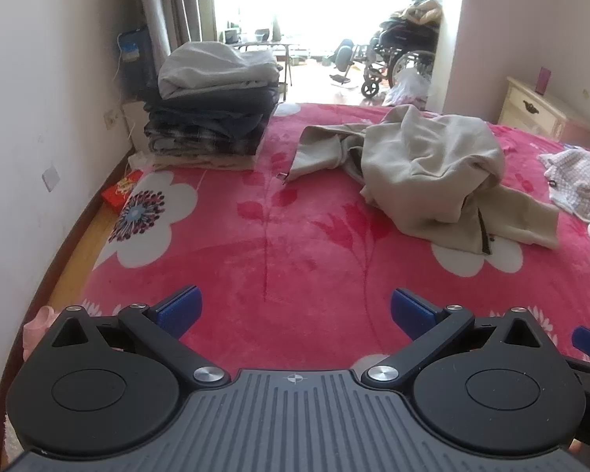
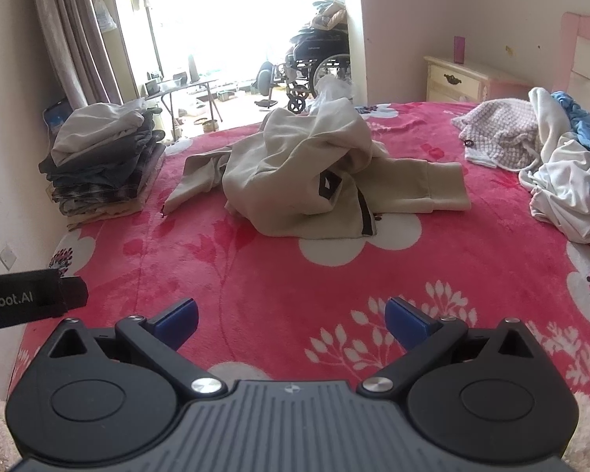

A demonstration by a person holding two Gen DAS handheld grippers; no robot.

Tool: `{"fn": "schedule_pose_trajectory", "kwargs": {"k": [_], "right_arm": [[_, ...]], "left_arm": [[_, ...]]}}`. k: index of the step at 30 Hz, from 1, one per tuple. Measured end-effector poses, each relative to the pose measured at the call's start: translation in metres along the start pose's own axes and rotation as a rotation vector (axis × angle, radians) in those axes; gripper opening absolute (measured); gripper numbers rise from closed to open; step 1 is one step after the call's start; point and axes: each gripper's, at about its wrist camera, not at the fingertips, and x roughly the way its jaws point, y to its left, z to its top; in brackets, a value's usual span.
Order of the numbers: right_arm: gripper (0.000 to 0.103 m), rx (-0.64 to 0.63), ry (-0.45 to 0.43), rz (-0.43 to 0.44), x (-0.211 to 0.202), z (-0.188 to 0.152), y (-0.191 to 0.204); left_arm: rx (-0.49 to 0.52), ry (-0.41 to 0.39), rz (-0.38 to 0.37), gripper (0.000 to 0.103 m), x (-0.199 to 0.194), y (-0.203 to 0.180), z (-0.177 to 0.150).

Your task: Fold clothes

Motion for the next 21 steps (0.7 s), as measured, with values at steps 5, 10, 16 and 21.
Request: {"fn": "schedule_pose_trajectory", "kwargs": {"k": [5, 10, 16, 21], "right_arm": [[0.103, -0.006, -0.002, -0.008, 0.001, -0.002, -0.001], [0.103, -0.01, -0.008, -0.009, 0.001, -0.002, 0.0], [0.103, -0.015, -0.015, -0.008, -0.001, -0.002, 0.0], [0.103, -0.016, -0.018, -0.015, -0.002, -0.002, 0.0]], "left_arm": [[0.018, -0.027, -0.005, 0.103, -0.003, -0.002, -0.002], [0.039, -0.062, -0.034, 0.103, -0.008, -0.005, -0.003], [0.057, -0.097, -0.078, 0.103, -0.014, -0.009, -0.004], [0.066, -0.095, -0.063, 0.103, -0.013, -0.011, -0.005]]}}
